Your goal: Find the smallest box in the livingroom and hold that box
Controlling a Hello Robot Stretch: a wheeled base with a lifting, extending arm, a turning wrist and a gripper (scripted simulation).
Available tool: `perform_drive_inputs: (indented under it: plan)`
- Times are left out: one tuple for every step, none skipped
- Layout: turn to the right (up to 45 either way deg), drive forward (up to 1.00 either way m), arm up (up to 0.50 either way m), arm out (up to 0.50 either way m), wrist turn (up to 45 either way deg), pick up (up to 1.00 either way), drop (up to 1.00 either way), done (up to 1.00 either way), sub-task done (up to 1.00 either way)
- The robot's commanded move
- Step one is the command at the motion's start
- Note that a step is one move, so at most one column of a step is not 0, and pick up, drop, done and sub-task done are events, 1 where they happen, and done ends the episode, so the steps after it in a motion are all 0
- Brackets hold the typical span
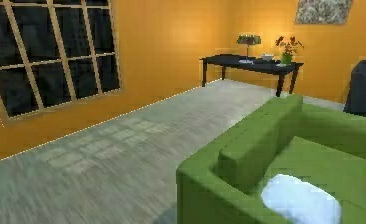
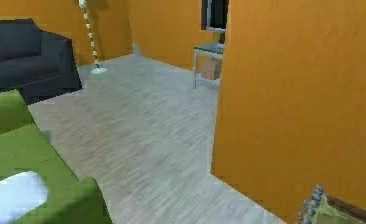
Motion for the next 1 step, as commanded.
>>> perform_drive_inputs:
  plan:
    - [-36.0, 0.0, 0.0, 0.0, 0.0, 0.0, 0.0, 0.0, 0.0]
